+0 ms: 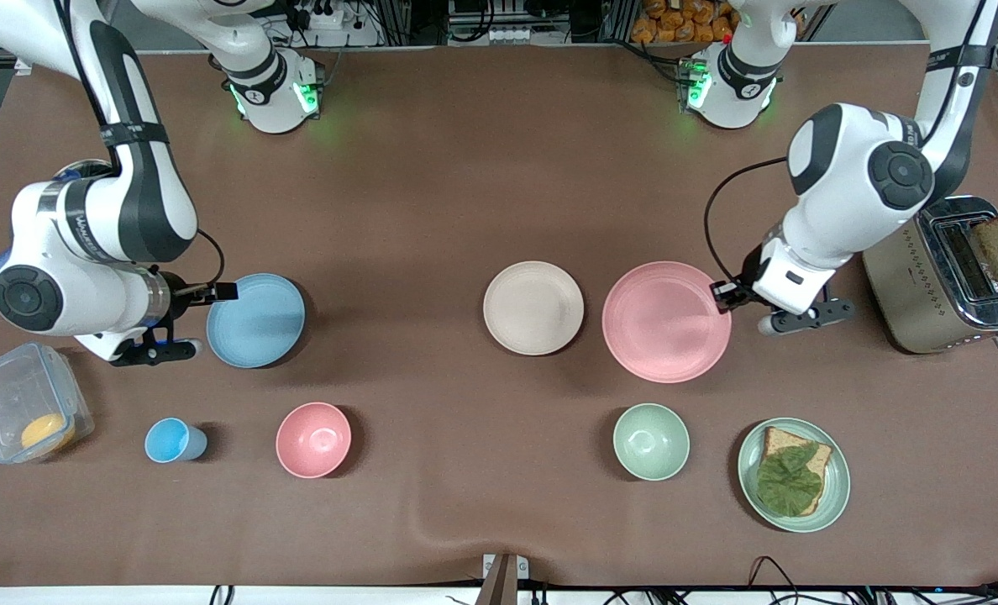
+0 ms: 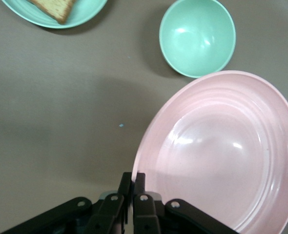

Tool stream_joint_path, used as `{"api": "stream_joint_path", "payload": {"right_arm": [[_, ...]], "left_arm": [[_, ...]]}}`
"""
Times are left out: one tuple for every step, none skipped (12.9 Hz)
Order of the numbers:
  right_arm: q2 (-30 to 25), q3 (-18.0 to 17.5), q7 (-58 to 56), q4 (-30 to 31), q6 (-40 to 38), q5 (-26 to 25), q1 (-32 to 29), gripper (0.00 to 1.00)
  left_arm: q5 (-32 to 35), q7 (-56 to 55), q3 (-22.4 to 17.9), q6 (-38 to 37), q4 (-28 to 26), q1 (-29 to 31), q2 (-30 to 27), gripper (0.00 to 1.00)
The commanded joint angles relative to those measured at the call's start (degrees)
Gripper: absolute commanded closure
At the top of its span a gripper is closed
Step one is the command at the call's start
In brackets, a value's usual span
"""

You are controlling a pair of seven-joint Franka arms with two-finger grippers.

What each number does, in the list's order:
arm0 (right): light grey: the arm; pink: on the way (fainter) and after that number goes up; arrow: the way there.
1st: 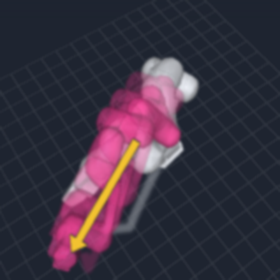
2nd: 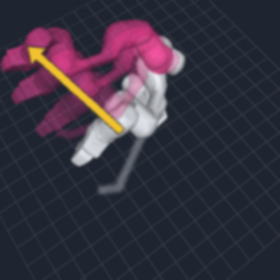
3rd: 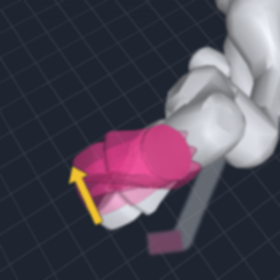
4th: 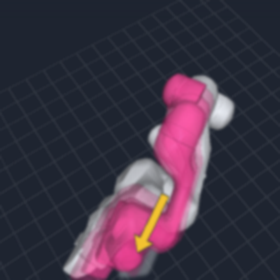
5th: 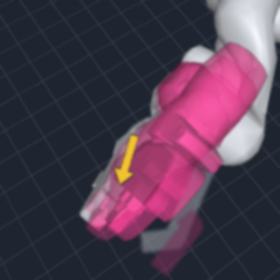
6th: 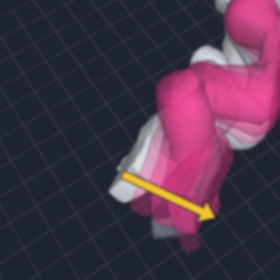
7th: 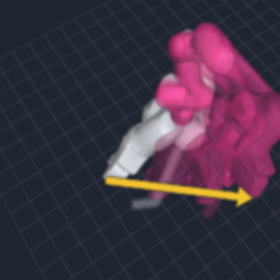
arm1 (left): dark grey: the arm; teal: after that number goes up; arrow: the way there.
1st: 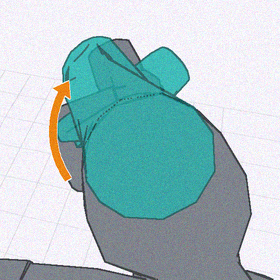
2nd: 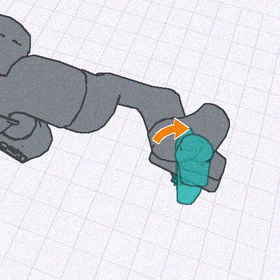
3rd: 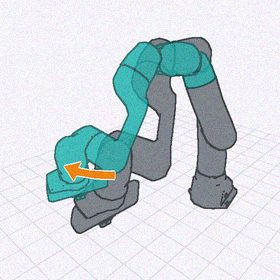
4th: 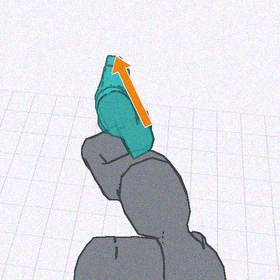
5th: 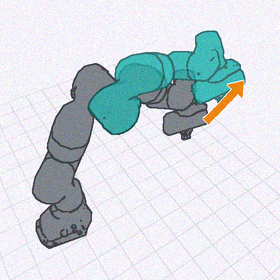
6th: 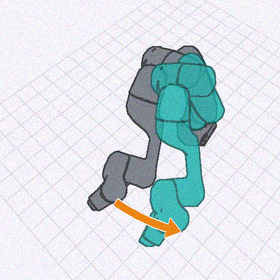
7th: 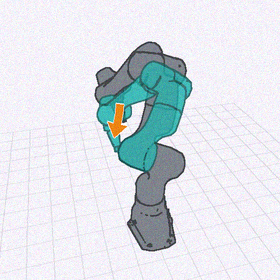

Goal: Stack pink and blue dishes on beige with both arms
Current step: 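Carry the pink plate with the left gripper onto the beige plate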

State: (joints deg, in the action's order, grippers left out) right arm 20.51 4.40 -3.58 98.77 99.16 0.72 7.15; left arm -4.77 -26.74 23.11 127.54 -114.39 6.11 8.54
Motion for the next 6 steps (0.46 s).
{"api": "stream_joint_path", "payload": {"right_arm": [[1.02, -0.53, -0.99, -0.07, 1.29, 0.69, -0.82, 0.00], [1.46, -0.53, -0.99, -0.07, 1.99, 0.69, -0.82, 0.00], [1.81, -0.53, -0.99, 0.45, 2.61, 0.69, -0.82, 0.00], [1.90, -0.53, -0.99, 1.50, 4.44, 0.69, -0.82, 0.00], [1.90, -0.53, -0.99, 3.08, 6.81, 0.69, -0.82, 0.00], [2.16, -0.53, -1.08, 4.92, 10.23, 0.69, -0.82, 0.00]], "left_arm": [[-1.21, -1.11, 1.40, -0.80, 1.18, 0.48, 1.39, 1.00], [-1.21, -2.77, 2.37, -0.54, 1.27, -0.30, 2.00, 1.00], [-1.21, -4.70, 2.46, 0.07, 1.27, -1.53, 2.96, 1.00], [-1.04, -7.07, 2.46, 1.65, 1.18, -3.37, 4.19, 1.00], [-0.69, -9.79, 2.46, 3.58, 0.75, -5.39, 5.59, 1.00], [-0.42, -13.04, 2.46, 5.77, 0.40, -7.32, 6.74, 1.00]]}}
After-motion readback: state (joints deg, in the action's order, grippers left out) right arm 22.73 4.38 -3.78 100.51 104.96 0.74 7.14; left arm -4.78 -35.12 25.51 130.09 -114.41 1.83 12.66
